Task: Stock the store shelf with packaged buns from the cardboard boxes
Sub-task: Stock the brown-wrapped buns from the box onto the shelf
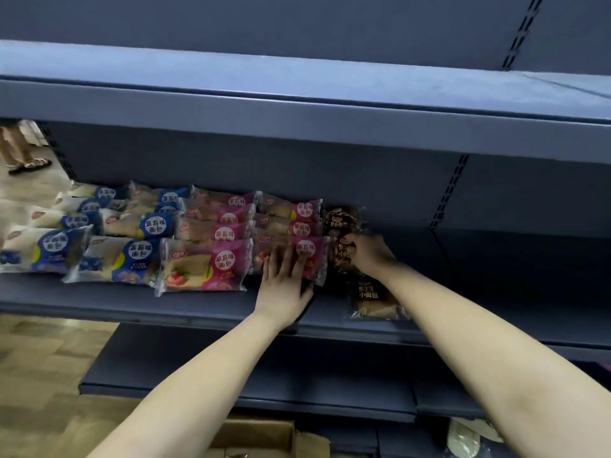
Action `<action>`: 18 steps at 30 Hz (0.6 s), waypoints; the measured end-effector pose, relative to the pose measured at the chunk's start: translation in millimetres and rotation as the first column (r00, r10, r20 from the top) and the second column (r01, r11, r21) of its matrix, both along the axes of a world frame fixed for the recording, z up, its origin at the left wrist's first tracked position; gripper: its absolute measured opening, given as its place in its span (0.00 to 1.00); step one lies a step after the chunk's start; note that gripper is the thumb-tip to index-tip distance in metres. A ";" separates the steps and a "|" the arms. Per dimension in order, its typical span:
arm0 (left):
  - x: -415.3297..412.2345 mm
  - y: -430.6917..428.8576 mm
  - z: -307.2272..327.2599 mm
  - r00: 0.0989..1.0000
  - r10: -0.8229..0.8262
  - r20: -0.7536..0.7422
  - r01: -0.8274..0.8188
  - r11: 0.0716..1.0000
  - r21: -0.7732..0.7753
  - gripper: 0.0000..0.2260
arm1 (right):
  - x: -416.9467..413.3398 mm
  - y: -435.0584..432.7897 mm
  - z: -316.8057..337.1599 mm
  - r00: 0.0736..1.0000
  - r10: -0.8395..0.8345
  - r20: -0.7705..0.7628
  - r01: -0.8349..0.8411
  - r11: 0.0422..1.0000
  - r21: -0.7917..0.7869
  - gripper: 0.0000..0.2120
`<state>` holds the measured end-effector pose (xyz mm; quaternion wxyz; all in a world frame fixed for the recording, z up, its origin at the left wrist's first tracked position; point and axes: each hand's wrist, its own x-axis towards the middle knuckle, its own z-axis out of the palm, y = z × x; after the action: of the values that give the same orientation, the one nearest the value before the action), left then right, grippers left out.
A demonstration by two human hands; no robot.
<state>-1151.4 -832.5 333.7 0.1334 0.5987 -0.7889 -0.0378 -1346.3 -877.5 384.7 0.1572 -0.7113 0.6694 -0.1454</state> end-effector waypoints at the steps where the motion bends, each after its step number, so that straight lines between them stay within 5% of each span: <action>1: -0.3 -0.4 -2.4 1.000 0.005 -0.024 -0.005 1.000 -0.011 0.30 | -1.3 -1.4 -1.1 1.000 0.002 -0.029 -0.002 1.000 -0.001 0.17; 18: 1.6 -0.4 -4.6 0.994 0.028 -0.106 -0.031 0.999 -0.029 0.29 | -11.2 23.0 -1.9 0.997 -0.065 -0.035 0.058 0.985 -0.160 0.20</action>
<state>-1149.8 -832.9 329.1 0.1844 0.6054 -0.7723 -0.0552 -1357.6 -854.5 382.8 0.0819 -0.7034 0.6803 -0.1889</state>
